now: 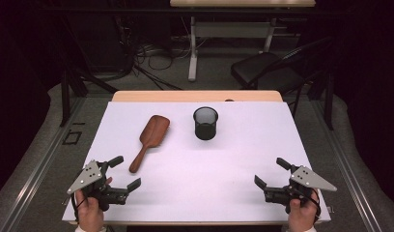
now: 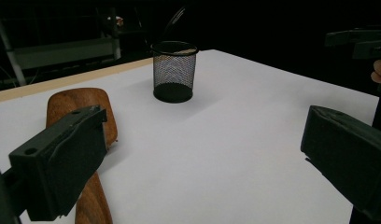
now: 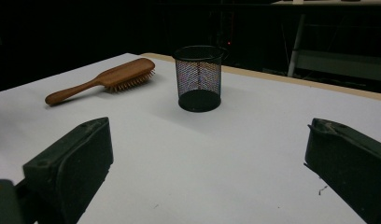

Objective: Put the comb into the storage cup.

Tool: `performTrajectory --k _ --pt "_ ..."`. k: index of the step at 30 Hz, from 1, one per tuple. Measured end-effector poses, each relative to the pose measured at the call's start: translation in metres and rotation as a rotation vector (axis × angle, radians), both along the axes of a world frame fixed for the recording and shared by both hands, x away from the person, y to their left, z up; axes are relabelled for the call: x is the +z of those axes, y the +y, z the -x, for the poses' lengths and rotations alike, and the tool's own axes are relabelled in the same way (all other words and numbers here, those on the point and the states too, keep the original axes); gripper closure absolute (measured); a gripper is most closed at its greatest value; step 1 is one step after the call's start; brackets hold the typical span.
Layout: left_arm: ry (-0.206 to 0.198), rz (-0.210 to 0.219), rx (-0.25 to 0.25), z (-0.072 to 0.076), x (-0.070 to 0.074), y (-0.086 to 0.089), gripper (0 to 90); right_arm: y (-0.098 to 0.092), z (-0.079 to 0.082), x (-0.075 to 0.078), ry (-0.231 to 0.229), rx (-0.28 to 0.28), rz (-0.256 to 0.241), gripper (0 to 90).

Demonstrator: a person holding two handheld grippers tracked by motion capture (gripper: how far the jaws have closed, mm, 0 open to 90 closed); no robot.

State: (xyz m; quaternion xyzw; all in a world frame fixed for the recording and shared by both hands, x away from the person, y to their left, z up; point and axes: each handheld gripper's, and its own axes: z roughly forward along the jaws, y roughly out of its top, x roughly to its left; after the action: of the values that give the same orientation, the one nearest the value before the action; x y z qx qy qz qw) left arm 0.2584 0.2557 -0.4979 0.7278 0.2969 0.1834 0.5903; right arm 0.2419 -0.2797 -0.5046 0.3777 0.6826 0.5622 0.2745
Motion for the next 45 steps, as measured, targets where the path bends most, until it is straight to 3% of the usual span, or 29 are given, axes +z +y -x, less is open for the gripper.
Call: performTrajectory --k 6,15,21,27,31,36,45 --pt "0.025 0.005 0.01 -0.002 -0.003 -0.002 0.2 -0.001 -0.001 -0.002 0.01 -0.005 -0.01 0.6" --pt "0.064 -0.032 0.045 -0.005 -0.006 -0.009 0.2 -0.001 -0.003 -0.005 0.023 -0.014 -0.001 0.6" --pt "0.088 -0.036 0.063 -0.006 -0.006 -0.011 0.2 -0.001 -0.004 -0.005 0.029 -0.016 -0.022 0.6" --pt "0.131 -0.031 0.073 -0.007 0.002 -0.009 0.3 0.001 -0.003 -0.004 0.023 -0.011 -0.011 0.6" --pt "0.138 -0.04 0.089 -0.01 0.006 -0.008 0.4 0.0 -0.004 -0.005 0.029 -0.013 -0.012 0.7" --pt "0.167 -0.049 0.107 -0.017 0.012 -0.007 0.5 0.0 -0.007 -0.006 0.043 -0.019 -0.035 0.9" --pt "0.213 -0.039 0.141 -0.03 0.023 -0.004 0.5 0.002 -0.009 -0.007 0.044 -0.015 -0.02 1.0"
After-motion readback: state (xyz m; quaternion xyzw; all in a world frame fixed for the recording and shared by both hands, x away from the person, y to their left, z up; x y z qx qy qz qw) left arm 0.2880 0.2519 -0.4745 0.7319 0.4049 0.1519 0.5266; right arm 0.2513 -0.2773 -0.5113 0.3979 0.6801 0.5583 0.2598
